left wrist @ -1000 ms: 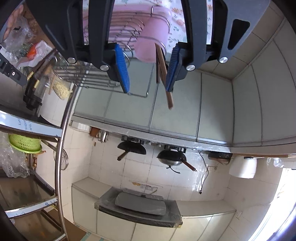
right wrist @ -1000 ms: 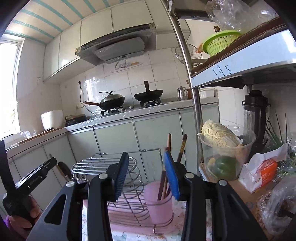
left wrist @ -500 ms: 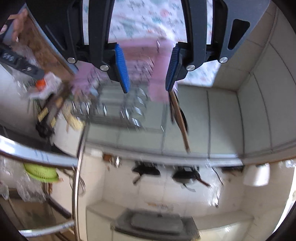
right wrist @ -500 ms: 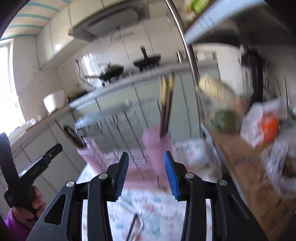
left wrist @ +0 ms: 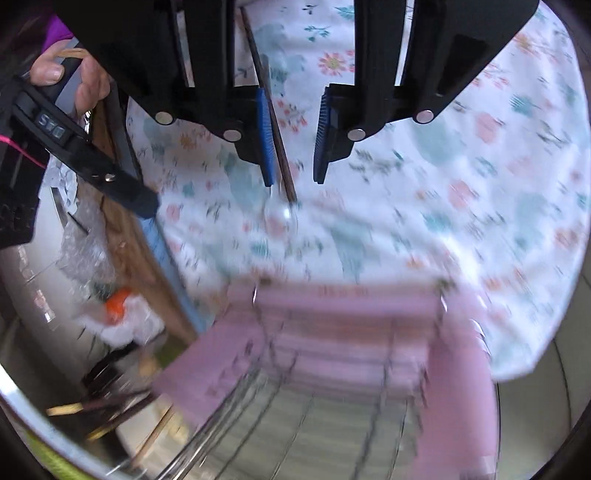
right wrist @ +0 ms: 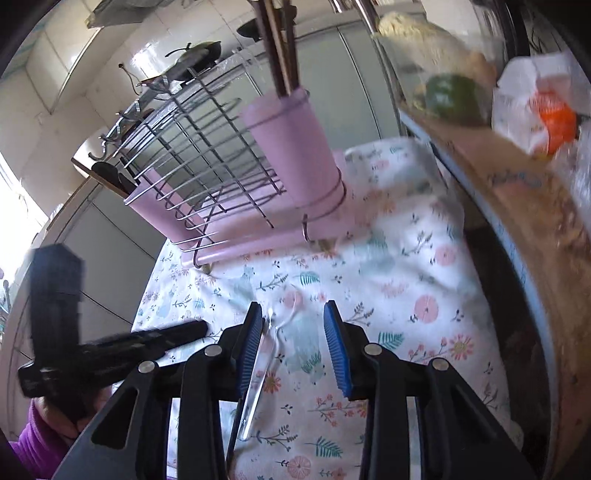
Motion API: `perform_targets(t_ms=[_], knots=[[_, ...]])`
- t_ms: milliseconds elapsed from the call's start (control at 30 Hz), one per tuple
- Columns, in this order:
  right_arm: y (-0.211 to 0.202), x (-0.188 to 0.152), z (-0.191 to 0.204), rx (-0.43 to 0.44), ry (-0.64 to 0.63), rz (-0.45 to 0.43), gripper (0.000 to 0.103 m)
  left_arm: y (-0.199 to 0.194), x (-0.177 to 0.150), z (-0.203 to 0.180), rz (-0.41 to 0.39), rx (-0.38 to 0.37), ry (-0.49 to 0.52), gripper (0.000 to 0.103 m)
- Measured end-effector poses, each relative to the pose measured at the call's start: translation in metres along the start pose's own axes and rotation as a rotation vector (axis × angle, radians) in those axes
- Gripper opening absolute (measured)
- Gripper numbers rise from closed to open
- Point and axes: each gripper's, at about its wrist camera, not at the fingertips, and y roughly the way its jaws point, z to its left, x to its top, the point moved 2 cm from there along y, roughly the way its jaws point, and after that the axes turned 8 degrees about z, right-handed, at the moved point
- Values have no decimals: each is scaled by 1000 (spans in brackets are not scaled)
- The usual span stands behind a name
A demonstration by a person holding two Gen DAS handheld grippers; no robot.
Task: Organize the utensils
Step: 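Move both tools back down to the last utensils on the cloth, then grasp a thin dark chopstick with the left tool while the right tool grasps the clear plastic spoon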
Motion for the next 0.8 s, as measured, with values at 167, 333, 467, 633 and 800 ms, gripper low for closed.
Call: perform_targets(t_ms=[167, 333, 467, 633, 800], knots=[[5, -1, -15, 40, 53, 22, 34, 29, 6, -7, 87, 1, -9, 21], [7, -1, -21, 44, 67, 32, 34, 49, 10, -10, 123, 56, -21, 21], [11, -2, -23, 48, 72, 40, 34, 54, 15, -13, 116, 63, -19, 8], [18, -1, -22, 74, 81, 61, 34, 45, 11, -2, 105, 64, -56, 6], [38, 8, -19, 153, 119, 143, 34, 20, 9, 22, 66, 84, -85, 6]])
